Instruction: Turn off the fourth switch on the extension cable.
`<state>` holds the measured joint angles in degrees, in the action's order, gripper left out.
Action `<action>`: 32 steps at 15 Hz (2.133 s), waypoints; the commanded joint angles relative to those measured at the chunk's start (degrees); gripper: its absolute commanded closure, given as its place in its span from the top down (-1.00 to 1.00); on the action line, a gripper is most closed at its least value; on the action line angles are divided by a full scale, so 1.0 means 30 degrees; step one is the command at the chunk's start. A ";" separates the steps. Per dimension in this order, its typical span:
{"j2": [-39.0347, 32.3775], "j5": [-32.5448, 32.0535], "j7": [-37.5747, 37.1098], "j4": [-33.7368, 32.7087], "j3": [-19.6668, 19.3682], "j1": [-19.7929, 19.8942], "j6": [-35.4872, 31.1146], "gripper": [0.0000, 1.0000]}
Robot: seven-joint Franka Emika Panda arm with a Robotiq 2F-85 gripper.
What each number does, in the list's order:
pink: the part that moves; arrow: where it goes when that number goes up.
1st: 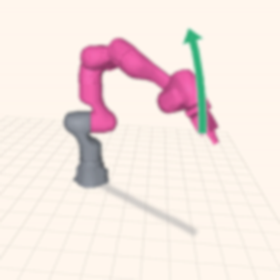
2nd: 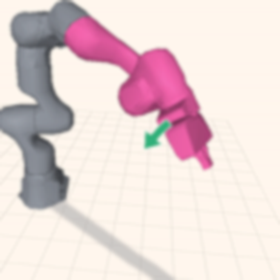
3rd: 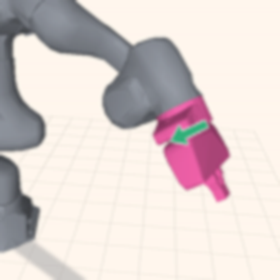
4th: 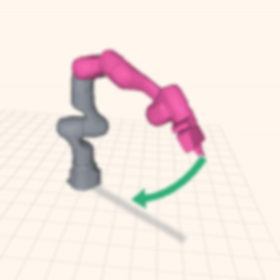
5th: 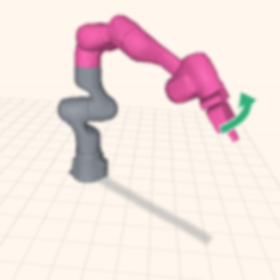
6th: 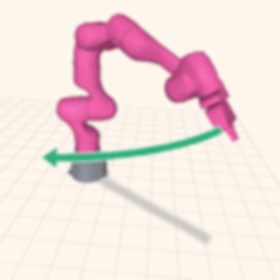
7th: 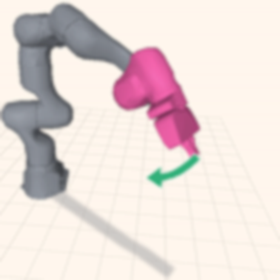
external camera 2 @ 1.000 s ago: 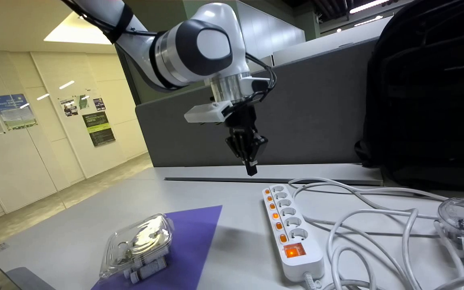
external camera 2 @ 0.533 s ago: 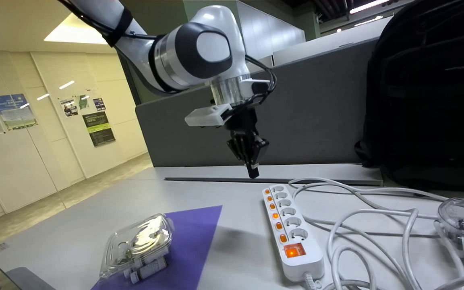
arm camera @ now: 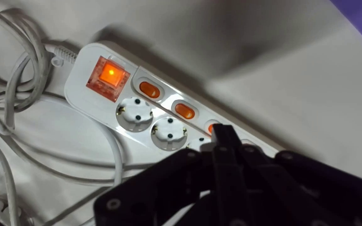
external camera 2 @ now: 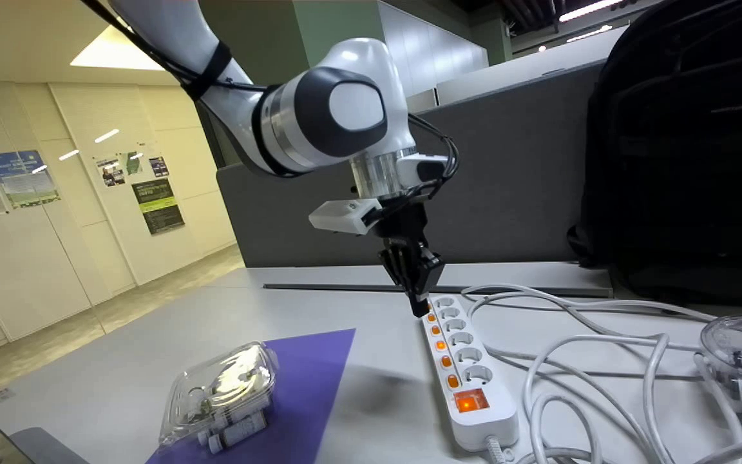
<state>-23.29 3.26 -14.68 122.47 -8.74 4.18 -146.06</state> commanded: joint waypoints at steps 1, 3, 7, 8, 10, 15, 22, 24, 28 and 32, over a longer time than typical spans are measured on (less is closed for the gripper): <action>-0.0744 -0.0279 -0.1282 -0.0375 -0.0560 -0.0269 -0.0400 -1.00; -0.1152 -0.0050 -0.1280 -0.0556 -0.0576 -0.0183 -0.0595 -1.00; -0.1648 0.0448 -0.1137 -0.0767 -0.0428 -0.0026 -0.0839 -1.00; -0.1751 0.0556 -0.1093 -0.0854 -0.0385 0.0005 -0.0867 -1.00; -0.1877 0.1019 -0.0916 -0.0958 -0.0197 0.0151 -0.1150 -1.00; -0.2265 0.1678 -0.0919 -0.1354 -0.0033 0.0149 -0.1474 -1.00; -0.3416 0.2223 -0.0915 -0.2577 0.0113 0.0215 -0.1099 -1.00; -0.3696 0.2296 -0.0891 -0.2868 0.0138 0.0236 -0.1020 -1.00; -0.3888 0.2411 -0.0885 -0.2954 0.0139 0.0166 -0.0928 -1.00; -0.3687 0.2399 -0.0941 -0.2655 0.0089 0.0115 -0.0914 -1.00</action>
<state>-34.59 10.08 -16.26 115.02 -8.65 4.28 -149.93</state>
